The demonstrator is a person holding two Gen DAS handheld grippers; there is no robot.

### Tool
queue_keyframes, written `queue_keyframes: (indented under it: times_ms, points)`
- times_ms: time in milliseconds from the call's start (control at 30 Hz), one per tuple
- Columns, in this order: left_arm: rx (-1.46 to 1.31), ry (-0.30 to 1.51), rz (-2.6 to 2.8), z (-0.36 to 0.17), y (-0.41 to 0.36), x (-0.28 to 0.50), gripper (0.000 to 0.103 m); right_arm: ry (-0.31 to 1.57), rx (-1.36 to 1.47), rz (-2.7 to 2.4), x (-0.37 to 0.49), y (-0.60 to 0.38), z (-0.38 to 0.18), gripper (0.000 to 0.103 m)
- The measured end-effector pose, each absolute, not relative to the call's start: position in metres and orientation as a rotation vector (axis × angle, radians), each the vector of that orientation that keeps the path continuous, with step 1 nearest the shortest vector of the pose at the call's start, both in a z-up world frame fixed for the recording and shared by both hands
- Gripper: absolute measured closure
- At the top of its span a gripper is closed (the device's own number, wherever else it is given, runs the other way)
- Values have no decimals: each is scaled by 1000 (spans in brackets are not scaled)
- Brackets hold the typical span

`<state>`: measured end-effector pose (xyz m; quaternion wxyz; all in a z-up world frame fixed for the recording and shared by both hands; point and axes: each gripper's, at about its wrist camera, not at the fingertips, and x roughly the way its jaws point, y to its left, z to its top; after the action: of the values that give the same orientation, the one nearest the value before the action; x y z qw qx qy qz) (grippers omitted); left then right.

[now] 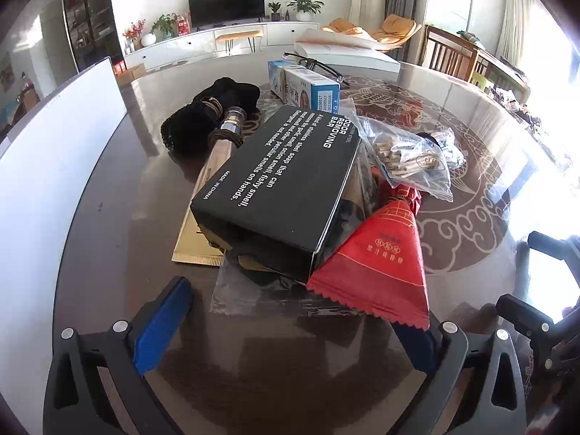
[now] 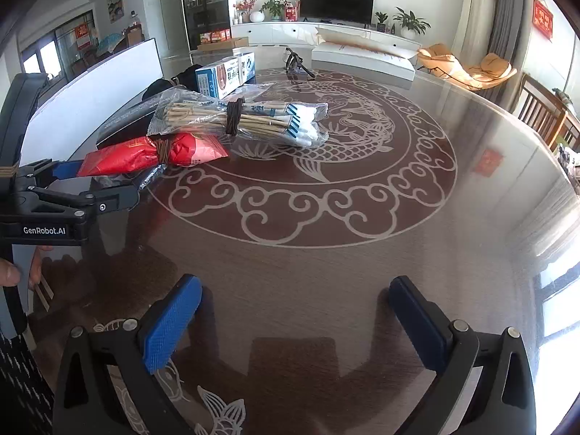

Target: Organize objects

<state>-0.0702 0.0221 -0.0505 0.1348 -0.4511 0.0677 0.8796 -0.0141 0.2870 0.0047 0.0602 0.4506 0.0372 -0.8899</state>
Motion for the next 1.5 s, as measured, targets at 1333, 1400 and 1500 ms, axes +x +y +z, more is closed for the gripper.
queue_keyframes:
  times_ms: [1333,1400,1500]
  points:
    - [-1309,197,2550,-50,25,-73,0,119,1361,-2700,-16,287,6,0]
    - [-1309,197,2550,-50,25,-73,0,119,1361,-2700,-16,287,6,0]
    - [-1309,198,2550,-50,25,-73,0,121,1360,-2701,-16,287,6,0]
